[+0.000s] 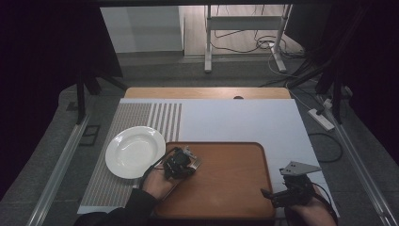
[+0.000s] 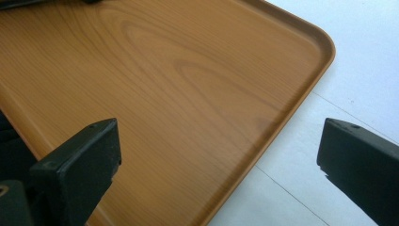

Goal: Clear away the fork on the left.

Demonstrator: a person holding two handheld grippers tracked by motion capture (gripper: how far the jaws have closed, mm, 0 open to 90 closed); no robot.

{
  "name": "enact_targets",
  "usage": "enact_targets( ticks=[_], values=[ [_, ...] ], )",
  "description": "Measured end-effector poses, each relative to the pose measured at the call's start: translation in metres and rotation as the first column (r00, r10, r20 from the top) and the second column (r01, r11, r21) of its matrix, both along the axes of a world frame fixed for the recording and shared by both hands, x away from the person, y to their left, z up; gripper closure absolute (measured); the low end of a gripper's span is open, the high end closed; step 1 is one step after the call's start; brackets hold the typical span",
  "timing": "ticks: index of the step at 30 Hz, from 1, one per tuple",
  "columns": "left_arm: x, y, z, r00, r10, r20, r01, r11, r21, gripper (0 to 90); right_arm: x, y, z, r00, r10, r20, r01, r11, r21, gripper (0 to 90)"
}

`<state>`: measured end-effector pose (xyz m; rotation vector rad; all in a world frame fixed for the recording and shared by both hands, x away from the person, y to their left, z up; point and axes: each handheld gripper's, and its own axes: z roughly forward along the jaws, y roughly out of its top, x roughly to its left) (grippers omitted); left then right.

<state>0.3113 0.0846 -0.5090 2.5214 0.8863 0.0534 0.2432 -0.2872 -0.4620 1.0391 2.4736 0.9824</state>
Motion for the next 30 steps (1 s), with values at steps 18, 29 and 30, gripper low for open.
enact_targets(
  ticks=[18,29,30],
  values=[
    [0.004,0.04,-0.001,0.9906,0.133,-0.032,-0.133,0.9911,0.0,89.0,0.0,0.001,0.0,1.0,0.008,0.0,-0.008,1.0,-0.008,0.9],
    [0.003,0.059,-0.001,0.9789,0.2,-0.04,-0.199,0.9795,0.028,88.4,0.0,0.001,0.0,0.9999,0.012,-0.002,-0.012,1.0,-0.007,0.9],
    [0.003,0.059,-0.001,0.9789,0.2,-0.04,-0.199,0.9795,0.028,88.4,0.0,0.001,0.0,0.9999,0.012,-0.002,-0.012,1.0,-0.007,0.9]
  ],
)
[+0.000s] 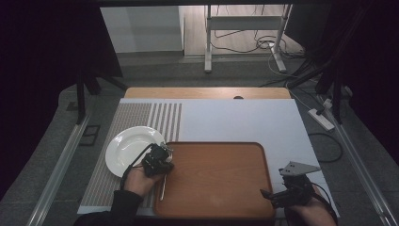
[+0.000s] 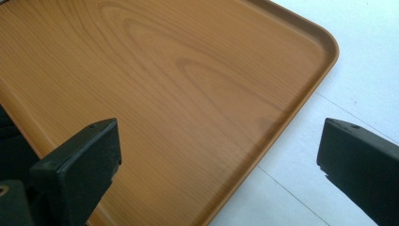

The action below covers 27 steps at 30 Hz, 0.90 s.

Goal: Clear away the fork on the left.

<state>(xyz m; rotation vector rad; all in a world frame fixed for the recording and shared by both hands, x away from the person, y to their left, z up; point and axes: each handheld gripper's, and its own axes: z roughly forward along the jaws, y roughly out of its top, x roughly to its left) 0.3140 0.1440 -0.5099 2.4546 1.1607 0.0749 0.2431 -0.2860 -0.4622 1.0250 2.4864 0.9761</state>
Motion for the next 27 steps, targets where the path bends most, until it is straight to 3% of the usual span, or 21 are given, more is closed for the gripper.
enact_targets(
  ticks=[3,7,8,10,11,12,13,14,15,16,20,23,27],
  values=[
    [0.0,0.001,0.0,1.0,-0.002,-0.004,0.002,0.9999,-0.011,86.0,0.0,0.0,0.0,1.0,0.001,0.0,-0.001,1.0,0.0,0.9],
    [-0.002,-0.002,0.003,0.9996,-0.03,-0.003,0.03,0.9991,-0.031,71.5,0.0,0.0,0.0,1.0,0.003,-0.001,-0.003,1.0,0.0,0.9],
    [-0.004,-0.003,0.005,0.9993,-0.037,0.008,0.037,0.9987,-0.036,71.5,0.0,0.0,0.0,1.0,0.003,-0.001,-0.003,1.0,0.0,0.9],
    [-0.009,-0.004,0.013,0.997,-0.043,0.064,0.047,0.9971,-0.059,53.8,0.0,0.0,0.0,1.0,0.003,-0.001,-0.003,1.0,0.001,1.0],
    [-0.009,-0.004,0.013,0.997,-0.043,0.064,0.047,0.9971,-0.059,46.5,0.0,0.0,0.0,1.0,0.002,-0.001,-0.002,1.0,0.001,0.9],
    [-0.01,-0.003,0.015,0.9962,-0.041,0.077,0.047,0.9961,-0.075,46.5,0.0,0.0,0.0,1.0,0.002,-0.001,-0.002,1.0,0.001,0.9],
    [-0.011,-0.001,0.016,0.9947,-0.039,0.095,0.048,0.9943,-0.095,33.5,0.0,0.0,0.0,1.0,0.001,-0.001,-0.001,1.0,0.001,1.0],
    [-0.012,0.001,0.017,0.9934,-0.035,0.109,0.047,0.9925,-0.113,33.5,0.0,0.0,0.0,1.0,0.001,-0.001,-0.001,1.0,0.001,1.0],
    [-0.013,0.003,0.018,0.9935,-0.028,0.11,0.042,0.9913,-0.125,27.8,0.0,0.0,0.0,1.0,0.001,-0.001,-0.001,1.0,0.001,0.9],
    [-0.013,0.005,0.018,0.9938,-0.014,0.11,0.029,0.9906,-0.134,16.3,0.0,0.0,0.0,1.0,0.0,-0.001,0.0,1.0,0.0,1.0],
    [-0.017,0.015,0.018,0.9945,-0.009,0.104,0.026,0.9871,-0.158,9.7,0.0,0.0,0.0,1.0,0.0,-0.002,0.0,1.0,0.0,0.9],
    [-0.018,0.023,0.02,0.9951,-0.014,0.098,0.034,0.9789,-0.201,4.3,0.0,0.0,0.0,1.0,-0.002,-0.002,0.002,1.0,0.0,0.9],
    [-0.024,0.029,0.024,0.9894,-0.011,0.145,0.041,0.9777,-0.206,1.5,0.0,0.0,0.0,1.0,0.0,-0.001,0.0,1.0,0.0,0.9]
  ],
)
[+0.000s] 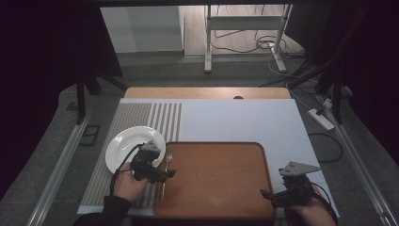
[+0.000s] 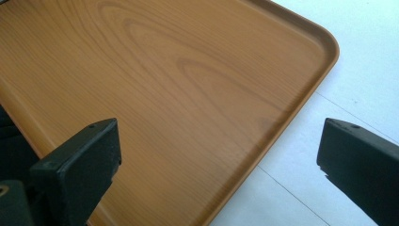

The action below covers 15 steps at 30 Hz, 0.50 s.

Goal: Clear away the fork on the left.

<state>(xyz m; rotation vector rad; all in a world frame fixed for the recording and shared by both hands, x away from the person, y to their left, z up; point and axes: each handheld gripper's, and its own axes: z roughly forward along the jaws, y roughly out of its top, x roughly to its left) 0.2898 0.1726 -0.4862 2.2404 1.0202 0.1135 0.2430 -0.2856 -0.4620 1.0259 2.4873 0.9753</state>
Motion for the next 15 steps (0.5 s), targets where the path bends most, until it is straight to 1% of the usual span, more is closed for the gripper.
enact_targets(
  ticks=[2,4,8,11,13,15],
  values=[
    [-0.003,0.003,0.001,0.9998,0.004,0.019,-0.004,0.9999,-0.01,0.5,0.0,0.0,0.0,1.0,-0.001,0.0,0.001,1.0,0.0,0.9],
    [-0.005,0.006,0.001,0.9996,0.01,0.028,-0.01,0.9999,-0.012,0.0,0.0,0.0,0.0,1.0,-0.001,0.0,0.001,1.0,0.001,0.9],
    [-0.01,0.011,0.001,0.9993,0.022,0.029,-0.022,0.9998,0.001,0.0,0.0,0.0,0.0,1.0,-0.001,0.0,0.001,1.0,0.0,0.9],
    [-0.014,0.015,0.001,0.9987,0.019,0.047,-0.019,0.9998,0.002,0.0,0.0,0.0,0.0,1.0,-0.001,0.0,0.001,1.0,0.0,0.9],
    [-0.017,0.019,0.001,0.9984,0.023,0.052,-0.023,0.9997,0.002,0.0,0.0,0.0,0.0,1.0,-0.002,0.0,0.002,1.0,0.0,0.9],
    [-0.02,0.023,0.001,0.9983,0.025,0.052,-0.024,0.9997,-0.007,0.0,0.0,0.0,0.0,1.0,-0.003,0.001,0.003,1.0,0.0,0.9]
  ],
)
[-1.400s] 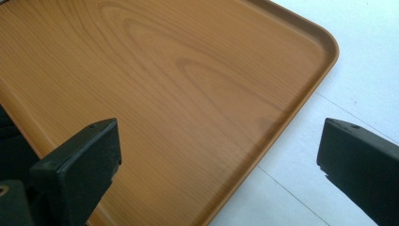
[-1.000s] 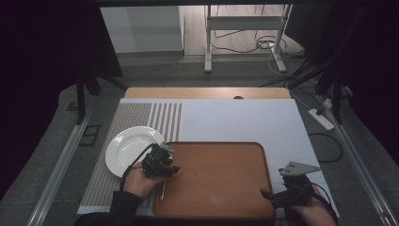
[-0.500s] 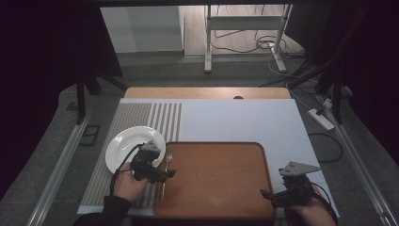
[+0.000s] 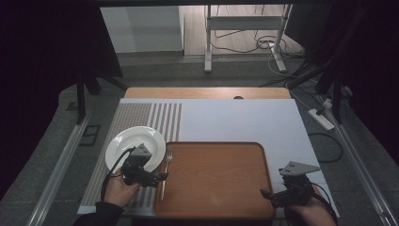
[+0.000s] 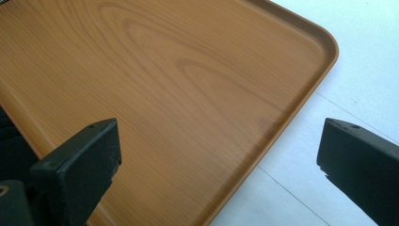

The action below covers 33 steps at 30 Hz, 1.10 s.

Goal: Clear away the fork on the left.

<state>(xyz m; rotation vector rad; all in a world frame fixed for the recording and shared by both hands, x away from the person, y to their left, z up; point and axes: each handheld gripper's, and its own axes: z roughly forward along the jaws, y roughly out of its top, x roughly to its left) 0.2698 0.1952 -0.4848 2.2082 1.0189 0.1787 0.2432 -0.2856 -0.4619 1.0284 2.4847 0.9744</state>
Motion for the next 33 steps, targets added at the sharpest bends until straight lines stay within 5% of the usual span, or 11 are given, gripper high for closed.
enact_targets(
  ticks=[10,19,33],
  values=[
    [-0.02,0.035,0.001,0.9977,0.067,-0.004,-0.067,0.9959,-0.06,0.0,0.0,0.001,0.0,1.0,-0.002,-0.001,0.002,1.0,-0.006,0.9],
    [-0.046,0.07,-0.003,0.9874,0.158,-0.015,-0.158,0.9801,-0.12,0.0,0.0,0.001,0.0,1.0,0.0,-0.005,0.0,1.0,-0.01,0.9],
    [-0.072,0.09,-0.002,0.9714,0.237,0.018,-0.233,0.9667,-0.105,0.0,0.0,0.0,0.0,0.9998,-0.019,-0.002,0.019,1.0,-0.007,0.9]
  ],
)
